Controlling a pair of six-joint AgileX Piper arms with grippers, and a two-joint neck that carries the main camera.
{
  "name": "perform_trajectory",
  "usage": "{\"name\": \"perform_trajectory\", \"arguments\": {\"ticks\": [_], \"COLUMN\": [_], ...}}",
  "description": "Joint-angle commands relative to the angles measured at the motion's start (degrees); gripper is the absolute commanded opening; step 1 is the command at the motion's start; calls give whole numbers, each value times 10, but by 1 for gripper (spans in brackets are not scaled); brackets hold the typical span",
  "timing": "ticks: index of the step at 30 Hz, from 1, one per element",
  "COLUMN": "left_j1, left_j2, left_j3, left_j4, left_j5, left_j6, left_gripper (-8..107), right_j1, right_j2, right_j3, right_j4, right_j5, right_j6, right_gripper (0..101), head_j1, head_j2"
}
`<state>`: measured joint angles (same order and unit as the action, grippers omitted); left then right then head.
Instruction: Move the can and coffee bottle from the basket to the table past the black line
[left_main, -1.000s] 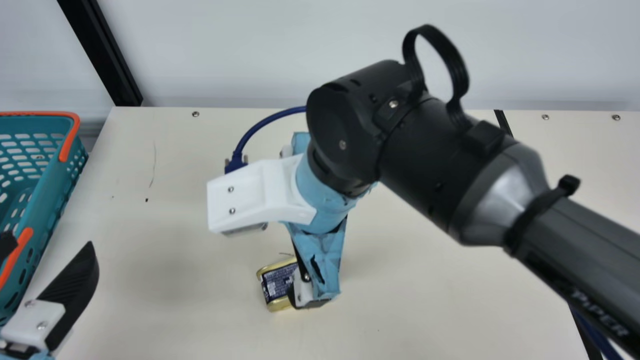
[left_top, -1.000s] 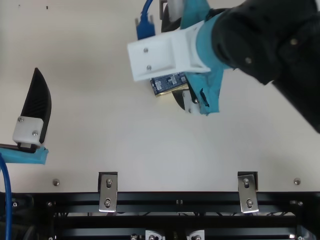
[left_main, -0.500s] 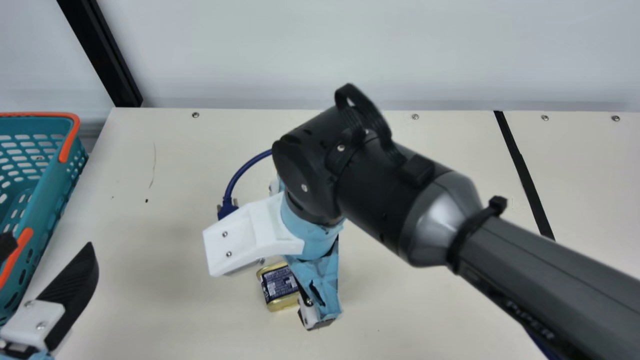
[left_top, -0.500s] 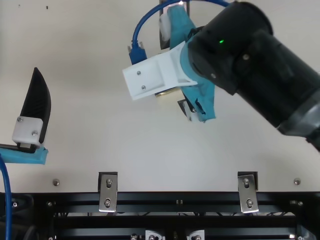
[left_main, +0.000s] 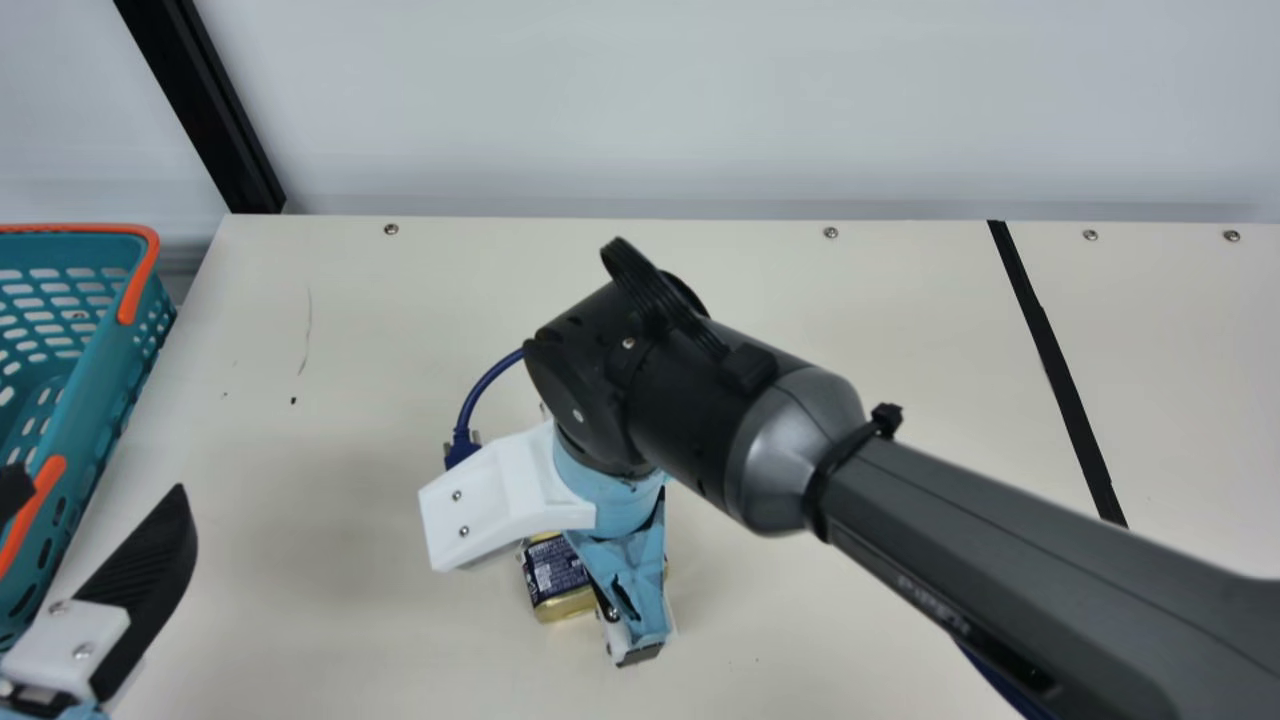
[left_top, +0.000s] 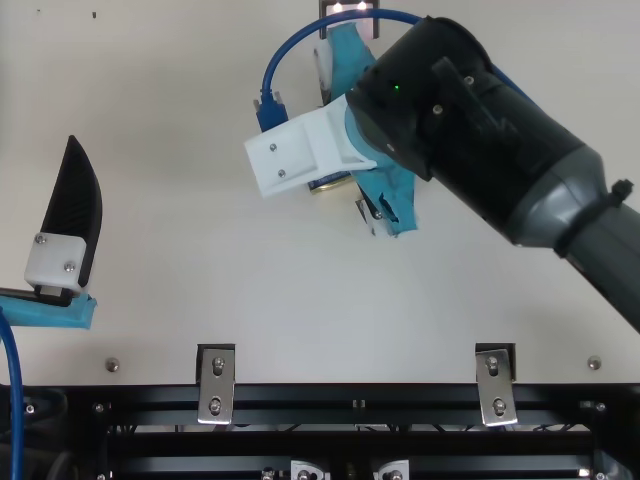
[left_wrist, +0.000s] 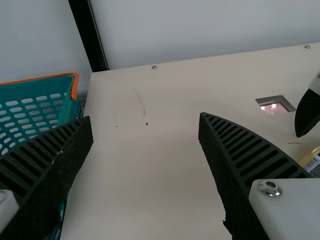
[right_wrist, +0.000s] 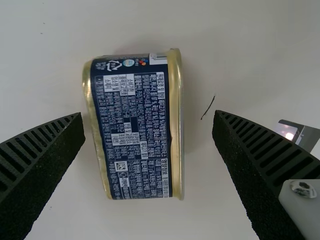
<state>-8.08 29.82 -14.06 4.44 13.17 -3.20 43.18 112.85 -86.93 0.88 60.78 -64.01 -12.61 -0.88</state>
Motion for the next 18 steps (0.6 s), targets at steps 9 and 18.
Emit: {"name": "perform_trajectory", "arguments": {"ticks": [9,18], "left_j1": [0,0], "left_j2": [0,0], "left_j3": [0,0], "left_j4": [0,0], "left_j5": [0,0], "left_j6": [0,0], "left_gripper": [90,90], "right_j1": [-8,-30], "right_j2": [-6,-41], "right_j3": [-16,-51], "right_j4": [2,43], "right_j5": [-2,37], "right_j6": [39,109], "right_gripper": [0,0], "head_j1": [-2,-1], "head_j2": [-4,-8]}}
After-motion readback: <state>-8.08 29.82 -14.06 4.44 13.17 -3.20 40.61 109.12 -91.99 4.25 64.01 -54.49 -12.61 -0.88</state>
